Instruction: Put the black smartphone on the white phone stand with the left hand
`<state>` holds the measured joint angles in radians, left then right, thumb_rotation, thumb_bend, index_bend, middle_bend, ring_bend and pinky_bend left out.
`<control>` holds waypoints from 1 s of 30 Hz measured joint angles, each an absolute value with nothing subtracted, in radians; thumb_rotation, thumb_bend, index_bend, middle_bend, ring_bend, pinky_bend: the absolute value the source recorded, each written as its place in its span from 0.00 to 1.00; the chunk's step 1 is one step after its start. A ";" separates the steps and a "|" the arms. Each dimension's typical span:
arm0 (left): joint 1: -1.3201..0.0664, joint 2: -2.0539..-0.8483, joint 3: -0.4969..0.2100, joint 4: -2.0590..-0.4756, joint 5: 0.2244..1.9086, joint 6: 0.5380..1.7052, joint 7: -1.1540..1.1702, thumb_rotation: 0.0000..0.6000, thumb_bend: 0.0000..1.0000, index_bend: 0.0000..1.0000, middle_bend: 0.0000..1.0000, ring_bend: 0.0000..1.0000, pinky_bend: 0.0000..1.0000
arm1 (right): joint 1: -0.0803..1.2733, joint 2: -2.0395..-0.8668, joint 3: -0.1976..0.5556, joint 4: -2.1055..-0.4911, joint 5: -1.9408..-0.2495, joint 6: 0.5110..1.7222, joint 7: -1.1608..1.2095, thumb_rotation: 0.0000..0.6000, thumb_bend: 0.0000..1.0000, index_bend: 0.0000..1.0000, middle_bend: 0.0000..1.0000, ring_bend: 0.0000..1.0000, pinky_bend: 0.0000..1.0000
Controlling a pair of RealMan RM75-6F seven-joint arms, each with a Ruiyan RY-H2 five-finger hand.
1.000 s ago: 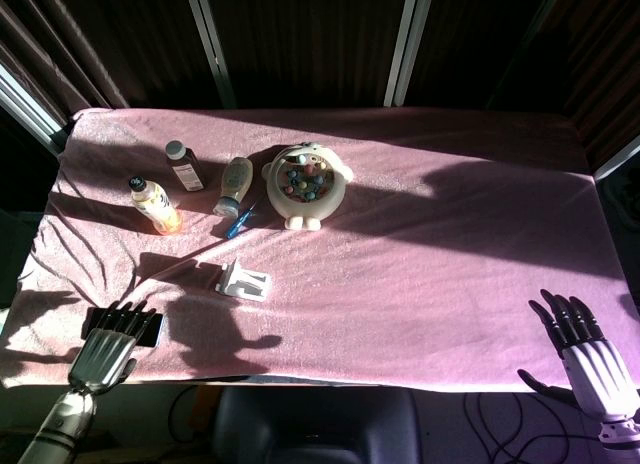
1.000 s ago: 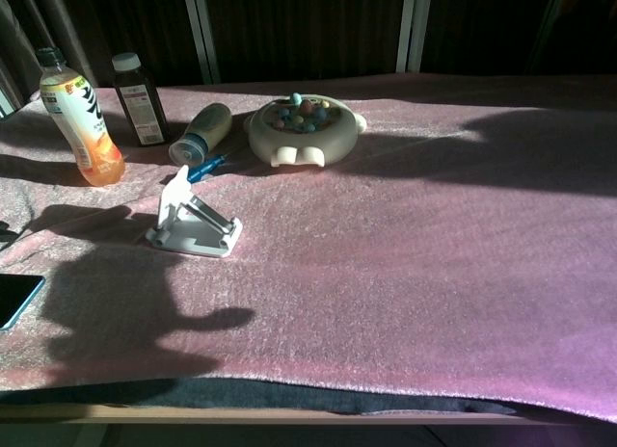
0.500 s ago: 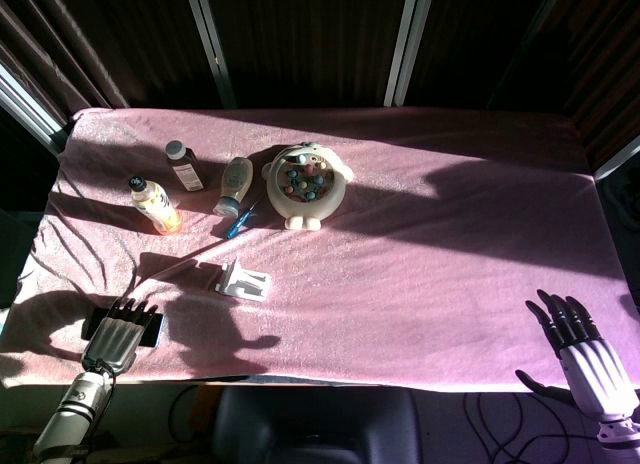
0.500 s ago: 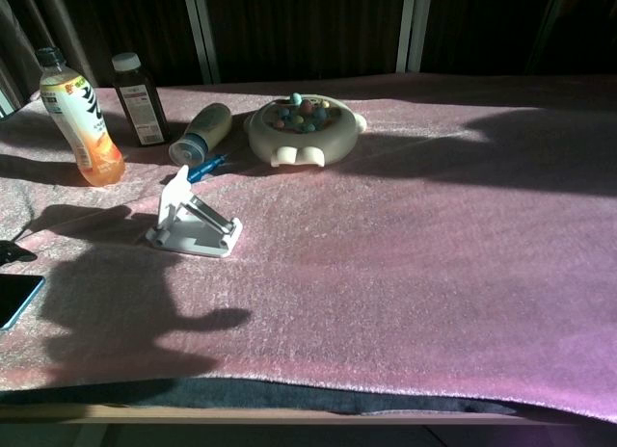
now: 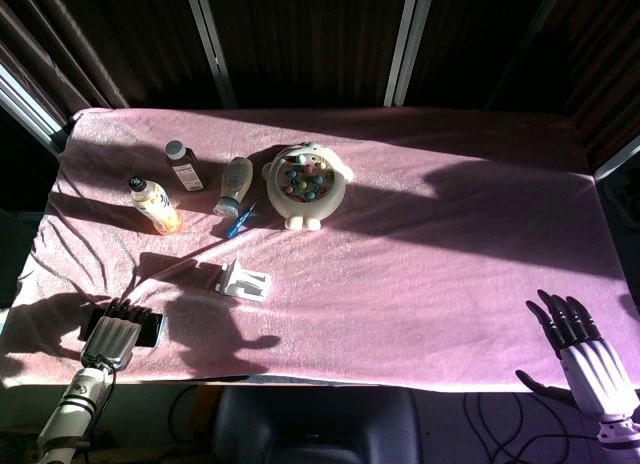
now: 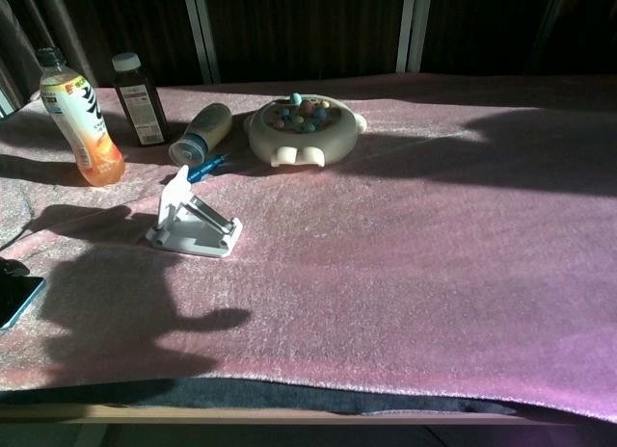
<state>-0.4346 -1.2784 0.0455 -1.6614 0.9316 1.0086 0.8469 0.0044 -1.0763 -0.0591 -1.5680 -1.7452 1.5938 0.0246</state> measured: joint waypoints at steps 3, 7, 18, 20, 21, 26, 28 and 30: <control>-0.441 -1.285 0.050 -1.640 0.931 1.002 0.830 1.00 0.34 0.15 0.17 0.00 0.00 | 0.004 -1.076 -0.059 -1.568 -1.743 1.594 0.026 1.00 0.32 0.00 0.00 0.00 0.00; -0.451 -1.293 0.058 -1.616 0.930 0.996 0.812 1.00 0.34 0.17 0.19 0.00 0.00 | 0.005 -1.075 -0.059 -1.568 -1.743 1.592 0.026 1.00 0.32 0.00 0.00 0.00 0.00; -0.486 -1.287 0.070 -1.611 0.905 0.965 0.799 1.00 0.34 0.49 0.57 0.21 0.00 | 0.006 -1.076 -0.059 -1.569 -1.742 1.589 0.019 1.00 0.32 0.00 0.00 0.00 0.00; -0.494 -1.286 0.074 -1.611 0.902 0.962 0.802 1.00 0.34 0.55 0.65 0.26 0.00 | 0.006 -1.076 -0.059 -1.570 -1.742 1.589 0.019 1.00 0.32 0.00 0.00 0.00 0.00; -0.497 -1.285 0.076 -1.612 0.903 0.961 0.802 1.00 0.34 0.59 0.69 0.29 0.00 | 0.006 -1.076 -0.059 -1.570 -1.742 1.589 0.019 1.00 0.32 0.00 0.00 0.00 0.00; -0.507 -1.282 0.081 -1.612 0.921 0.952 0.779 1.00 0.34 0.76 0.86 0.45 0.00 | 0.007 -1.075 -0.059 -1.570 -1.742 1.589 0.019 1.00 0.32 0.00 0.00 0.00 0.00; -0.509 -1.282 0.082 -1.610 0.932 0.948 0.760 1.00 0.34 0.80 0.90 0.52 0.00 | 0.006 -1.075 -0.059 -1.570 -1.741 1.590 0.021 1.00 0.32 0.00 0.00 0.00 0.00; -0.508 -1.280 0.081 -1.608 0.948 0.946 0.735 1.00 0.34 0.82 0.93 0.56 0.00 | 0.005 -1.075 -0.059 -1.569 -1.741 1.592 0.024 1.00 0.32 0.00 0.00 0.00 0.00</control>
<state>-0.5078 -1.2805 0.0808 -1.6077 0.9477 0.9462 0.7352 0.0053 -1.0746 -0.0588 -1.5695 -1.7413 1.5919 0.0239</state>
